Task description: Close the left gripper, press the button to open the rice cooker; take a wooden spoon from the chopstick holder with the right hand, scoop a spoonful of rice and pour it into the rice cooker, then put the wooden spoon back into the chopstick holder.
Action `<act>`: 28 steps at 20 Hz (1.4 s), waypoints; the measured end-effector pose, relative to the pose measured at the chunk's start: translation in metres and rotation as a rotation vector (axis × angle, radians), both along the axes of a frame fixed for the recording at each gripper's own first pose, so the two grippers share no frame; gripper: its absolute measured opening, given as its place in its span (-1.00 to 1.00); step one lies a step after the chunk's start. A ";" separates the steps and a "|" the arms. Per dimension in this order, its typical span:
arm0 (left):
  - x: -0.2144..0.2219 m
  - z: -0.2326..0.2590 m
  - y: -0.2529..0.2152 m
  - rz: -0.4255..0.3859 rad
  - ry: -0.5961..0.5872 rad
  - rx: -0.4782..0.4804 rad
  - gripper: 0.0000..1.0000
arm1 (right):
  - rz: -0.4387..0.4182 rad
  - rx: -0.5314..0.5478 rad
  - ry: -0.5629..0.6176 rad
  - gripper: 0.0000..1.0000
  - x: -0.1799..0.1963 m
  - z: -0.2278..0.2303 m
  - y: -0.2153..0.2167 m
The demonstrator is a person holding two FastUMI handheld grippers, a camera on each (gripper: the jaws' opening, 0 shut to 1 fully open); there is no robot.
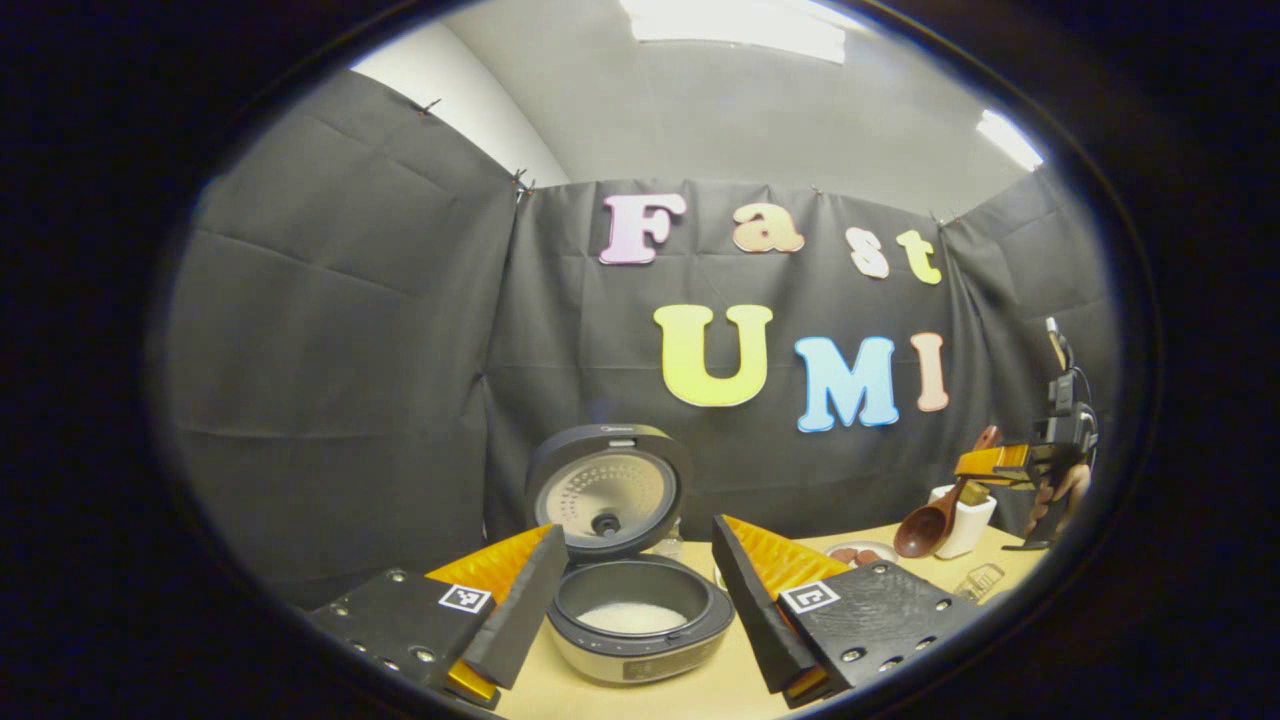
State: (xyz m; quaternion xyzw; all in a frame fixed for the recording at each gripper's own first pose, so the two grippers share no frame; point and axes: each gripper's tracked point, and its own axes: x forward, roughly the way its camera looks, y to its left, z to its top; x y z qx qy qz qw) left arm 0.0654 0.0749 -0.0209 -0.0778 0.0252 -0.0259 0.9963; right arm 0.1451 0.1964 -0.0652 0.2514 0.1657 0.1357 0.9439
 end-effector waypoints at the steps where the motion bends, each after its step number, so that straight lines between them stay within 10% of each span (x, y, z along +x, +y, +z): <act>1: 0.000 0.001 -0.006 -0.004 -0.001 0.000 0.72 | -0.013 -0.002 0.003 -0.76 -0.002 -0.001 -0.012; 28: -0.014 0.026 -0.125 -0.130 0.006 0.057 0.77 | -0.149 -0.199 0.173 -0.75 -0.041 -0.112 -0.187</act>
